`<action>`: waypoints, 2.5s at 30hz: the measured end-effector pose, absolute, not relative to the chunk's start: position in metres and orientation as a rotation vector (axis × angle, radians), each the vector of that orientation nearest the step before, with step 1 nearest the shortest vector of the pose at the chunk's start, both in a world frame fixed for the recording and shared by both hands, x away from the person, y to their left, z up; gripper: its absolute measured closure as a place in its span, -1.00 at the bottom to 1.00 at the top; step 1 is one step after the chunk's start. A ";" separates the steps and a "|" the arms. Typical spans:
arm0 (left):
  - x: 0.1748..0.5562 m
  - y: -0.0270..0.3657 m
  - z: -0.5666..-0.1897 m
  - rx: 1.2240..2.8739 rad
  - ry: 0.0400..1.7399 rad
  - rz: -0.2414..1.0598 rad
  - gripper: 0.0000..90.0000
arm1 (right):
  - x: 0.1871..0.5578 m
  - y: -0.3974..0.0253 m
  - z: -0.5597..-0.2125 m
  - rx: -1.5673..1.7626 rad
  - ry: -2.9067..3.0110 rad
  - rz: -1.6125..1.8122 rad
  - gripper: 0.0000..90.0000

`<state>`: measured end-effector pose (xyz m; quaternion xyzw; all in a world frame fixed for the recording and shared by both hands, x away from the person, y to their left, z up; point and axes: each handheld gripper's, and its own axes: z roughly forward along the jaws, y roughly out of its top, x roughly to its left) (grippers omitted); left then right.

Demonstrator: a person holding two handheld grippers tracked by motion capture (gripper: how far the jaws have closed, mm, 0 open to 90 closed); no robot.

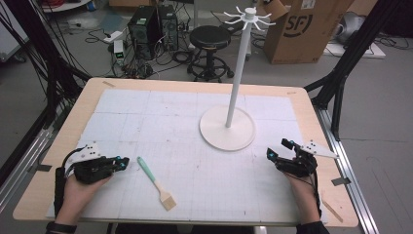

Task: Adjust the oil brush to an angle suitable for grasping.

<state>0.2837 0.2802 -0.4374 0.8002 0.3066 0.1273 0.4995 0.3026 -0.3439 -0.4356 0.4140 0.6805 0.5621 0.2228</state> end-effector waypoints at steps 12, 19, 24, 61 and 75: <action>0.295 0.258 -0.448 2.067 0.781 0.287 0.99 | 0.303 -0.344 -0.436 1.146 1.878 1.556 -0.59; 0.303 0.241 -0.449 2.106 0.790 0.305 0.99 | 0.304 -0.344 -0.436 1.141 1.882 1.551 -0.59; 0.308 0.233 -0.449 2.098 0.795 0.313 0.99 | 0.303 -0.344 -0.435 1.142 1.878 1.556 -0.59; 0.348 0.105 -0.449 2.132 0.668 0.190 0.99 | 0.304 -0.343 -0.435 1.132 1.899 1.553 -0.58; 0.341 0.118 -0.432 2.059 0.639 0.221 0.75 | 0.304 -0.344 -0.436 1.138 1.909 1.537 -0.58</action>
